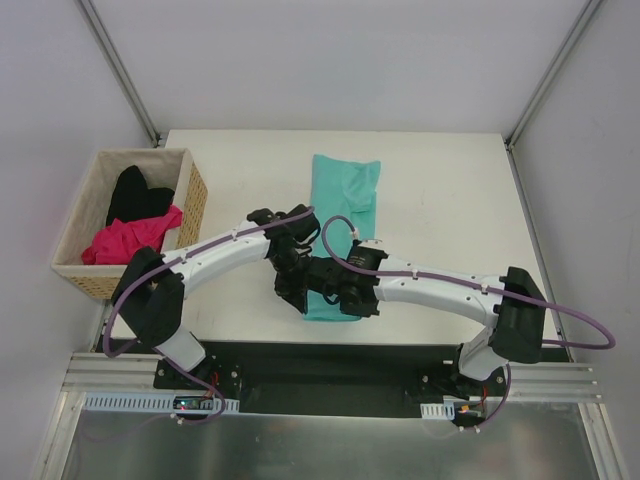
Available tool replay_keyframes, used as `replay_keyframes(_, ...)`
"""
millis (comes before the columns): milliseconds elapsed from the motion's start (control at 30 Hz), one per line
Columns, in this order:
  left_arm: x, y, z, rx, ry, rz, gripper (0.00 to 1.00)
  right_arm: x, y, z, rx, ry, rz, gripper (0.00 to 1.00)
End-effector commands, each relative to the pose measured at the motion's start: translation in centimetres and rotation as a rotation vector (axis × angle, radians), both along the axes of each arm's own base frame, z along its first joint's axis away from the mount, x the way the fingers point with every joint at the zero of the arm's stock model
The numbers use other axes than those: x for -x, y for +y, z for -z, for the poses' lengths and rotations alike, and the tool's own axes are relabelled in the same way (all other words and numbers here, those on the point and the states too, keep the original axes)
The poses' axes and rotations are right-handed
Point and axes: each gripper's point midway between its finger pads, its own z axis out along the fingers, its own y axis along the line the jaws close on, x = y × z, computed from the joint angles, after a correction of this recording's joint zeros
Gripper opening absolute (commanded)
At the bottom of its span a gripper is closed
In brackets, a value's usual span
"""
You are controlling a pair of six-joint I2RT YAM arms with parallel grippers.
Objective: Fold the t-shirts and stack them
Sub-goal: Grab the bottom of the folded rectangular tshirt with both arms, then fold the folded rectangular tshirt in 1/3 of the way
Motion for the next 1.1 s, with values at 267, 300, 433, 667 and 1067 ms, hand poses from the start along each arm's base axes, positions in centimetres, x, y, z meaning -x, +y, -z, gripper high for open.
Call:
replay_keyframes(267,1.1,0.9,-1.5,0.001,-0.004,-0.04,0.0,0.0,-1.4,-2.8,0.041,-0.058,0.019,0.01)
replay_keyframes(300,1.0,0.8,-1.6,0.005,-0.007,-0.042,0.0,0.0,-1.4,-2.8,0.042,-0.061,0.018,0.01)
replay_keyframes(433,0.6,0.2,-2.5,0.033,-0.015,-0.034,0.0,-0.4,-1.4,-3.3,0.046,-0.083,0.019,0.0)
replay_keyframes(667,-1.3,-0.8,-4.3,0.04,-0.069,0.004,0.0,-1.5,-1.6,-4.3,0.064,-0.13,0.026,0.0)
replay_keyframes(1067,-7.1,-2.2,-5.0,0.029,-0.14,0.04,0.0,-4.6,-2.5,-2.8,0.184,-0.143,0.023,0.0)
